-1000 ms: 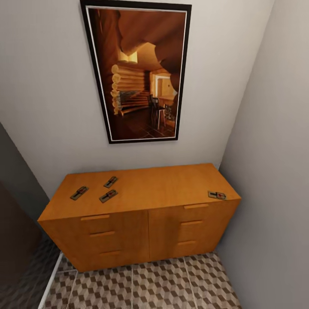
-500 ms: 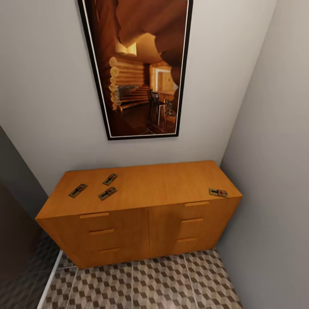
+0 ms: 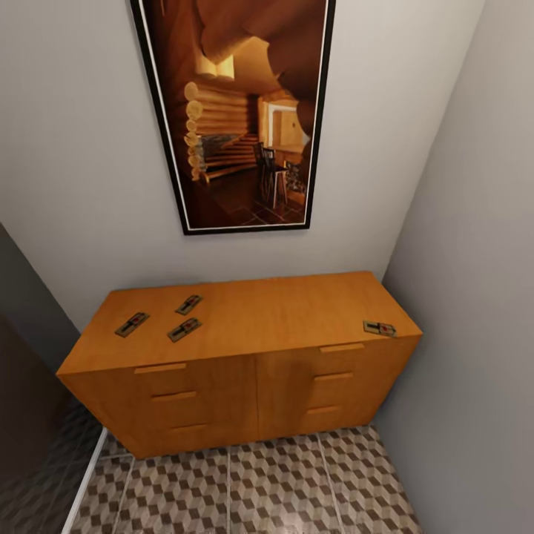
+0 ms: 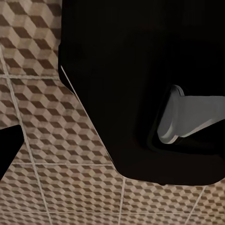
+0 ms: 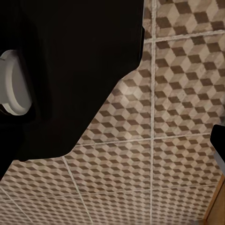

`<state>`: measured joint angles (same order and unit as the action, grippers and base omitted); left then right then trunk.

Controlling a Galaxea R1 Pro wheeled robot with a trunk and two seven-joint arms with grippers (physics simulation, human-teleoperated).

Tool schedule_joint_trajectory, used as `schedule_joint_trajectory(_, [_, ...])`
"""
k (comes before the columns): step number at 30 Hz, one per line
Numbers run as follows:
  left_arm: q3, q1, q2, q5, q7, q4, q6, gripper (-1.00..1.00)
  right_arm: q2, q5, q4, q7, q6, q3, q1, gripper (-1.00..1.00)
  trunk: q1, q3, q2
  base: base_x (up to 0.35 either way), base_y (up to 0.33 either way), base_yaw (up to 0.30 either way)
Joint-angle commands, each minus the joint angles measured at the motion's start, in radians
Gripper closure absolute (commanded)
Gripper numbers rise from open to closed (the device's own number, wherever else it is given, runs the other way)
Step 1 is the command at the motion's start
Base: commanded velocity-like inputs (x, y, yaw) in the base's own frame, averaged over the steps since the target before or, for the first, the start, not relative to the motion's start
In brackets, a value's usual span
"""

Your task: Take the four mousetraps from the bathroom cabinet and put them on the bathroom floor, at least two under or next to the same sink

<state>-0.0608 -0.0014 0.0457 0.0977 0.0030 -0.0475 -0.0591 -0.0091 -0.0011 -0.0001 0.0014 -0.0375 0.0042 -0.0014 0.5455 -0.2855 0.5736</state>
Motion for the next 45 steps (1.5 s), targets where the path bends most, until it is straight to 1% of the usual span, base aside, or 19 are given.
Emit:
schedule_joint_trajectory(1, [-0.005,0.0,0.0,0.007,0.0,0.0,-0.002,-1.0,0.0,0.0,0.0,0.0,-0.003,0.0,0.0,-1.0,0.004,-0.006,0.008,0.0,0.0,0.0])
schedule_joint_trajectory(10, [-0.005,0.0,0.0,0.008,0.001,0.0,-0.002,-1.0,0.0,0.0,0.0,0.0,-0.003,0.0,0.0,-1.0,0.039,-0.049,0.071,0.0,0.0,0.0])
schedule_joint_trajectory(18, [-0.007,0.0,0.0,0.008,0.002,-0.001,-0.002,-1.0,-0.001,0.0,0.0,0.0,-0.003,0.0,0.0,-1.0,0.039,-0.061,0.071,0.0,0.0,0.0])
schedule_joint_trajectory(21, [-0.006,0.0,-0.001,0.008,-0.002,-0.002,-0.002,-1.0,-0.002,0.002,-0.001,0.002,-0.004,-0.002,0.0,-1.0,0.039,-0.062,0.071,0.0,0.0,0.0])
schedule_joint_trajectory(25, [0.0,0.0,-0.002,0.007,-0.003,-0.022,0.0,-1.0,-0.006,0.004,-0.029,0.01,0.0,-0.005,0.0,-1.0,0.039,-0.063,0.071,0.0,0.0,0.0])
schedule_joint_trajectory(29, [0.002,0.0,-0.005,0.005,-0.001,-0.085,0.011,-1.0,-0.016,0.005,-0.09,0.011,0.009,-0.004,0.0,-1.0,0.039,-0.063,0.071,0.0,0.0,0.0])
schedule_joint_trajectory(30, [0.003,0.0,-0.012,0.004,0.0,-0.172,0.04,-1.0,-0.022,0.005,-0.157,0.012,0.02,-0.002,0.0,-1.0,0.039,-0.063,0.071,0.0,0.0,0.0])
schedule_joint_trajectory(32, [0.004,0.0,-0.018,0.004,0.0,-0.215,0.068,-1.0,-0.024,0.004,-0.181,0.012,0.025,-0.002,0.0,-1.0,0.039,-0.063,0.071,0.0,0.0,0.0])
schedule_joint_trajectory(33, [0.004,0.0,-0.023,0.003,0.0,-0.256,0.104,-1.0,-0.025,0.004,-0.2,0.012,0.028,-0.002,0.0,-1.0,0.039,-0.063,0.071,0.0,0.0,0.0])
schedule_joint_trajectory(35, [0.004,0.0,-0.025,0.001,0.001,-0.299,0.148,-1.0,-0.026,0.003,-0.212,0.012,0.029,-0.002,0.0,-1.0,0.039,-0.063,0.071,0.0,0.0,0.0])
schedule_joint_trajectory(36, [0.004,0.0,-0.027,-0.001,0.002,-0.339,0.187,-1.0,-0.027,0.003,-0.219,0.011,0.031,-0.002,0.0,-1.0,0.039,-0.063,0.071,0.0,0.0,0.0])
schedule_joint_trajectory(38, [0.004,0.0,-0.027,-0.003,0.003,-0.375,0.218,-1.0,-0.027,0.003,-0.224,0.01,0.032,-0.003,0.0,-1.0,0.039,-0.063,0.071,0.0,0.0,0.0])
schedule_joint_trajectory(41, [0.005,0.0,-0.028,-0.005,0.004,-0.422,0.247,-1.0,-0.028,0.003,-0.23,0.01,0.033,-0.007,0.0,-1.0,0.039,-0.063,0.071,0.0,0.0,0.0])
schedule_joint_trajectory(45, [0.005,0.0,-0.031,-0.007,0.005,-0.476,0.267,-1.0,-0.029,0.003,-0.236,0.009,0.032,-0.009,0.0,-1.0,0.039,-0.063,0.071,0.0,0.0,0.0])
